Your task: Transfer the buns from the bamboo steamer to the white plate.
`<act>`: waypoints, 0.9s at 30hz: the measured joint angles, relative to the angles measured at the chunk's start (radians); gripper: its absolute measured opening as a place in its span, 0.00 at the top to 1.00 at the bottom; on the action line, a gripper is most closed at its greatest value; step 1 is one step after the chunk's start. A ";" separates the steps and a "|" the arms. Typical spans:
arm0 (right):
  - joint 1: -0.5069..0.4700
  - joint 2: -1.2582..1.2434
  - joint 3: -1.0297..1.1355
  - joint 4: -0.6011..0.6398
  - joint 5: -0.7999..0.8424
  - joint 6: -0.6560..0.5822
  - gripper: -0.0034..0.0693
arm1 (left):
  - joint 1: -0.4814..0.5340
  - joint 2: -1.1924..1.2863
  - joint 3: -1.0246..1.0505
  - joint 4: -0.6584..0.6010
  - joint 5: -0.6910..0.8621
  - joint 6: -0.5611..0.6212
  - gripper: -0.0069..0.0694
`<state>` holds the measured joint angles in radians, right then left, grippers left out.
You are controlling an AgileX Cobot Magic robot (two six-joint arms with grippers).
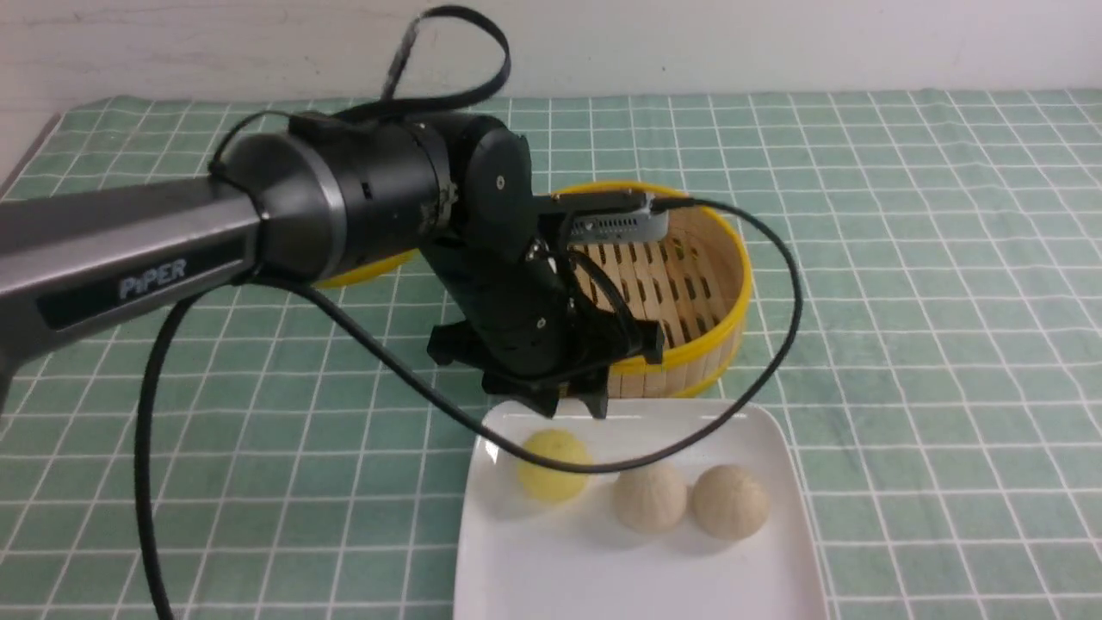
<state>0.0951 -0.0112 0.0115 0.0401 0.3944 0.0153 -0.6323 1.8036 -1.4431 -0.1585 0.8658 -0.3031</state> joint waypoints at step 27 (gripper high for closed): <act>0.000 0.000 0.000 0.000 0.000 0.000 0.62 | 0.000 -0.824 0.297 0.109 0.033 0.074 0.91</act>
<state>0.0951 -0.0112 0.0115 0.0401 0.3944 0.0153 -0.6323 0.9794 -1.1458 -0.0495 0.8989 -0.2286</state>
